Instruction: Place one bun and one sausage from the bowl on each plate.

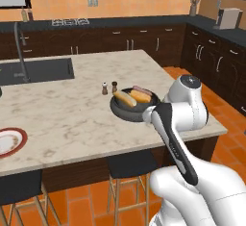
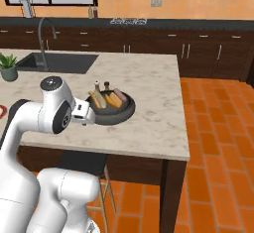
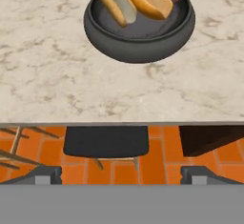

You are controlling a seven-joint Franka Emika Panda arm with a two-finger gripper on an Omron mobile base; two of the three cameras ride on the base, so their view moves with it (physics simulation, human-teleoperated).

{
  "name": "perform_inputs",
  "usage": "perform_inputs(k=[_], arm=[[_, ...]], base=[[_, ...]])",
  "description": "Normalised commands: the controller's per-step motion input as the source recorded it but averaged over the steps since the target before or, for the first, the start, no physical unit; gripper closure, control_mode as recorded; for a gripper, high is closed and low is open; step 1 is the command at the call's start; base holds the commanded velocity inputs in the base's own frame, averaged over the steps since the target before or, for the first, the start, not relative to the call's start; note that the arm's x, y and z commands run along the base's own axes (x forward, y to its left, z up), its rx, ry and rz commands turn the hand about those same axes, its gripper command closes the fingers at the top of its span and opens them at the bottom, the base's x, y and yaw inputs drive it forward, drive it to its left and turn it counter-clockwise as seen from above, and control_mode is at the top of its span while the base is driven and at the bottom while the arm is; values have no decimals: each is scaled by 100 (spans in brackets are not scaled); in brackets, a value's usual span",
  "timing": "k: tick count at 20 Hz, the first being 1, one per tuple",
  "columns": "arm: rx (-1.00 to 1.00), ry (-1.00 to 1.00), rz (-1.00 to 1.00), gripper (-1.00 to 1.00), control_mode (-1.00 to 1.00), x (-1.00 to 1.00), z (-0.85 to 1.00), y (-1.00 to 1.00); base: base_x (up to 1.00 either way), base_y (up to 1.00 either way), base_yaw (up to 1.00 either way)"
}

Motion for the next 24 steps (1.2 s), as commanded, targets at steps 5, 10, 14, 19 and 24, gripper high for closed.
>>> perform_inputs(k=[5,10,14,19,24], arm=[[0,0,0,-100,100,0,0,0],[0,1,1,-100,-100,5,0,-5],[0,2,14,-100,-100,76,1,-9],[0,6,9,-100,-100,99,21,-1],[-8,42,0,-100,-100,100,21,5]], base=[[55,-24,7],[20,-12,2],[0,0,0],[0,0,0],[0,0,0]])
